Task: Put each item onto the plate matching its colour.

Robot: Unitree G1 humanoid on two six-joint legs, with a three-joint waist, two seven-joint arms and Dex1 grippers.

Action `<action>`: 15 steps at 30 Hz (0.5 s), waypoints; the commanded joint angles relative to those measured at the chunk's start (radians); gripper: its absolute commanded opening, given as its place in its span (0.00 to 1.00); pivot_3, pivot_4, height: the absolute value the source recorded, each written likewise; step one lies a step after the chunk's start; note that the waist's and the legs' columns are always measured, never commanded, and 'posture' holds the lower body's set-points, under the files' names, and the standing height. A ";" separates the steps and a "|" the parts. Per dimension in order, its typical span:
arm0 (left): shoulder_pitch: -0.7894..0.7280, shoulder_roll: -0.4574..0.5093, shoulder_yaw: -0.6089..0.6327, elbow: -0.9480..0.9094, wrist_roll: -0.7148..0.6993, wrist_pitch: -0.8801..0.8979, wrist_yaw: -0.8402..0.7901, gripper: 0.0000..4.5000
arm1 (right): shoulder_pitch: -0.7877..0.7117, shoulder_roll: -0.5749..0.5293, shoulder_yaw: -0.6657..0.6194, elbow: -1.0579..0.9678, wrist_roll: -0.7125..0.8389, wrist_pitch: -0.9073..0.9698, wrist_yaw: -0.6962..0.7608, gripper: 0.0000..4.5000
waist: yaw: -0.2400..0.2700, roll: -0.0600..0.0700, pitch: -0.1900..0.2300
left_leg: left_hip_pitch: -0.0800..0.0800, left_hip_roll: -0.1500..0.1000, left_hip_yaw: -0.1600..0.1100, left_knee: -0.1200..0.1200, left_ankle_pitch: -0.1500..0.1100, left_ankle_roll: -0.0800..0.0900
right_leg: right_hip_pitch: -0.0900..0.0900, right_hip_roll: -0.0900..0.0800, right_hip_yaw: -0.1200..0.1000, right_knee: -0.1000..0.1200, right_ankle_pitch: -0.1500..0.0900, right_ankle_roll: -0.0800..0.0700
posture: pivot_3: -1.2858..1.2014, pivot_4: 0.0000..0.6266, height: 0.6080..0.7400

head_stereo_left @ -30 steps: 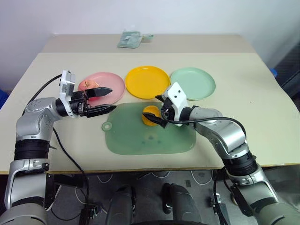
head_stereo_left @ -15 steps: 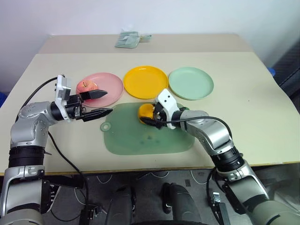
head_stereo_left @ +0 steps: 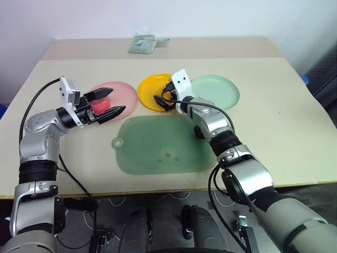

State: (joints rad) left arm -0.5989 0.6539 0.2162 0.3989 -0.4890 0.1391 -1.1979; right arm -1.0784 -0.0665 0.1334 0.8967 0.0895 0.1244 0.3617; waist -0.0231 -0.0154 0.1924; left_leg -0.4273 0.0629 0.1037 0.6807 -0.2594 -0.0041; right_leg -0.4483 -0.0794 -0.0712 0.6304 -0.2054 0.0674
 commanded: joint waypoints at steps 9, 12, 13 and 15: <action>0.037 0.018 0.062 -0.145 -0.170 0.127 -0.097 1.00 | 0.107 -0.136 -0.115 -0.434 0.131 0.114 0.201 0.99 | 0.006 0.000 0.000 | 0.000 0.000 -0.001 0.000 0.000 0.000 | 0.000 -0.001 0.000 0.000 0.000 0.000 | 0.52 0.24 1.00; 0.036 0.017 0.060 -0.161 -0.209 0.186 -0.121 1.00 | 0.224 -0.231 -0.126 -0.710 0.205 0.311 0.258 0.99 | 0.008 0.000 0.000 | 0.000 0.000 -0.001 0.000 0.000 0.000 | 0.001 -0.001 0.000 0.000 0.000 0.000 | 0.52 0.24 1.00; 0.033 0.015 0.052 -0.159 -0.208 0.190 -0.130 1.00 | 0.267 -0.276 -0.123 -0.783 0.207 0.360 0.273 0.99 | 0.007 0.000 0.000 | 0.000 0.000 -0.001 0.000 0.000 0.000 | 0.001 -0.001 0.000 0.000 0.000 0.000 | 0.52 0.24 1.00; 0.028 0.010 0.040 -0.156 -0.207 0.204 -0.142 1.00 | 0.337 -0.347 -0.120 -0.886 0.206 0.440 0.287 0.99 | 0.008 0.000 0.000 | 0.000 0.000 -0.001 0.000 0.000 0.000 | 0.001 -0.001 0.000 0.000 0.000 0.000 | 0.52 0.24 1.00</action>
State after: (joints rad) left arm -0.5566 0.6567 0.2491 0.2688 -0.6705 0.3307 -1.3260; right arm -0.7516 -0.3813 0.0286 0.1181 0.2788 0.5034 0.6337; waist -0.0151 -0.0152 0.1925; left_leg -0.4270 0.0629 0.1029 0.6812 -0.2594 -0.0042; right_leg -0.4477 -0.0799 -0.0712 0.6306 -0.2055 0.0674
